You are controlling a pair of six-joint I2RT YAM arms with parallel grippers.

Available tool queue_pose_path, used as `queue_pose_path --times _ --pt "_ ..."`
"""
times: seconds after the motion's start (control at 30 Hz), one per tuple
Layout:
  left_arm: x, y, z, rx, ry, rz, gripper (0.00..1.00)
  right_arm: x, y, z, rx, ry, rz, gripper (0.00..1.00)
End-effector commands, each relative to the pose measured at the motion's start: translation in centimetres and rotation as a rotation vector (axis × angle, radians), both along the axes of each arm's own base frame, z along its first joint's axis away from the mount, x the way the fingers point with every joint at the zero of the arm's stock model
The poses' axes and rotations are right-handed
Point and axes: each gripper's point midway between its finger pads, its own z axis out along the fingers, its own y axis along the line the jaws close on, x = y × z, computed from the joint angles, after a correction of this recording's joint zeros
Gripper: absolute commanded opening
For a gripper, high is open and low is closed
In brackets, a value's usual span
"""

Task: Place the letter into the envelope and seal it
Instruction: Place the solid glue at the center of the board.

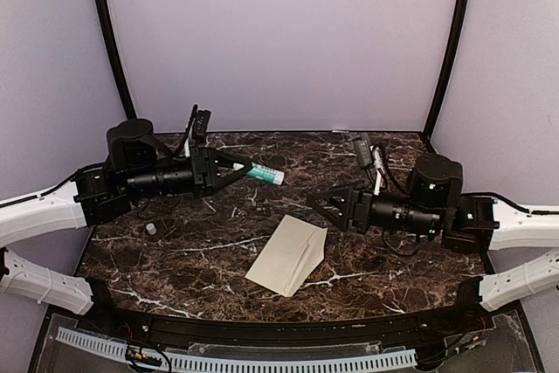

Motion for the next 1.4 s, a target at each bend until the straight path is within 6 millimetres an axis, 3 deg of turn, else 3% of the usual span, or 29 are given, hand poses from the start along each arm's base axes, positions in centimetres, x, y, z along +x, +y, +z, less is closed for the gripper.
queue_pose_path --times 0.0,0.03,0.13,0.23,0.4,0.73,1.03,1.2,1.37 --pt "3.1 5.4 -7.0 0.370 -0.040 0.246 0.00 2.0 -2.1 -2.9 -0.097 0.074 -0.156 0.68" --pt "3.6 7.2 -9.3 0.473 -0.016 0.307 0.00 2.4 -2.6 -3.9 -0.124 0.104 -0.198 0.69" --pt "4.2 11.2 -13.3 0.670 0.007 0.405 0.01 2.8 -4.0 -6.9 -0.219 0.187 -0.275 0.70" --pt "4.6 13.9 -15.8 0.808 0.020 0.473 0.03 2.7 -4.9 -9.2 -0.289 0.246 -0.306 0.70" --pt "4.7 16.3 -18.6 0.954 0.057 0.499 0.04 2.5 -5.2 -10.4 -0.291 0.292 -0.322 0.70" --pt "5.0 18.2 -23.1 1.102 0.105 0.523 0.04 2.7 -4.5 -11.8 -0.309 0.329 -0.325 0.69" --pt "5.0 18.8 -24.7 1.163 0.115 0.518 0.06 2.6 -4.2 -12.4 -0.302 0.351 -0.320 0.69" --pt "4.7 18.9 -25.3 1.177 0.122 0.506 0.16 2.5 -4.3 -12.9 -0.310 0.364 -0.323 0.69" --pt "4.4 18.9 -25.3 1.169 0.131 0.494 0.37 2.5 -4.4 -12.9 -0.311 0.370 -0.328 0.69"
